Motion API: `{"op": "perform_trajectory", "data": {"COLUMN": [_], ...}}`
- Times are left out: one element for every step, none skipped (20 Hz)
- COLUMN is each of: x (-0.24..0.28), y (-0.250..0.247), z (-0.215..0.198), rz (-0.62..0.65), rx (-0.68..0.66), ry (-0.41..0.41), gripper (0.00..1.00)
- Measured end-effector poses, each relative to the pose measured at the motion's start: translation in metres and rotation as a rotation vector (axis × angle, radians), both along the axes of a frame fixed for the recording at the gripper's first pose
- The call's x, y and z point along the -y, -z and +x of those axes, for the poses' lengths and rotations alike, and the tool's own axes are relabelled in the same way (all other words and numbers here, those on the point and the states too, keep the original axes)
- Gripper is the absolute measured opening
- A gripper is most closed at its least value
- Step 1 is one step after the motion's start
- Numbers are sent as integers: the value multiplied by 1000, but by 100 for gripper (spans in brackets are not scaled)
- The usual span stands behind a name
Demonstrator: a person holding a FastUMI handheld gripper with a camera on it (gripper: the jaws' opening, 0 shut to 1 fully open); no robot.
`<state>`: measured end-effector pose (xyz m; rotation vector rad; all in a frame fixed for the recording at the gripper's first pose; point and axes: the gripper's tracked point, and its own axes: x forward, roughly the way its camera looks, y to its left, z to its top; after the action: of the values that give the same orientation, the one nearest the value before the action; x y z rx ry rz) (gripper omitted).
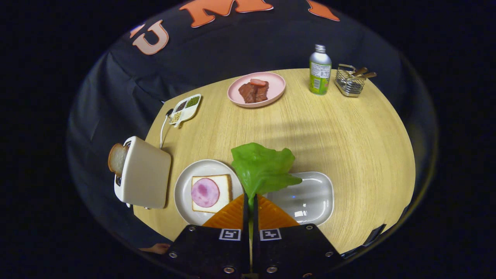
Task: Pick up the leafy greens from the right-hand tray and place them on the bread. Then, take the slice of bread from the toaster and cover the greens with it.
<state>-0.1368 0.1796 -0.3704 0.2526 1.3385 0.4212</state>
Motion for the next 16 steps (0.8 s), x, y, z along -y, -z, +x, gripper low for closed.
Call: {"op": "perform_trajectory", "data": {"x": [-8, -16, -24, -34, -44, -54, -63, -72, -80, -85, -92, -99, -107, -113, -117, -120], "y": [-3, -5, -5, -6, -8, -9, -9, -7, -4, 0, 4, 7, 8, 10, 12, 16], "z": [-2, -4, -7, -10, -13, -16, -18, -19, -22, -25, -28, -32, -35, -36, -39, -41], "rz": [7, 13, 17, 27, 37, 51, 58, 65, 70, 68, 67, 72, 79, 84, 87, 84], "rx": [5, 9, 9, 5, 1, -3, -7, -9, -13, -25, -40, -54, -59, -58, -57, -58], "ry": [-23, -48, -70, -92, -106, -126, -141, -155, -169, -182, -190, -203, -215, -229, -247, -262], "gripper": [3, 4, 4, 3, 3, 3, 3, 3, 3, 3, 4, 4, 4, 3, 4, 4]}}
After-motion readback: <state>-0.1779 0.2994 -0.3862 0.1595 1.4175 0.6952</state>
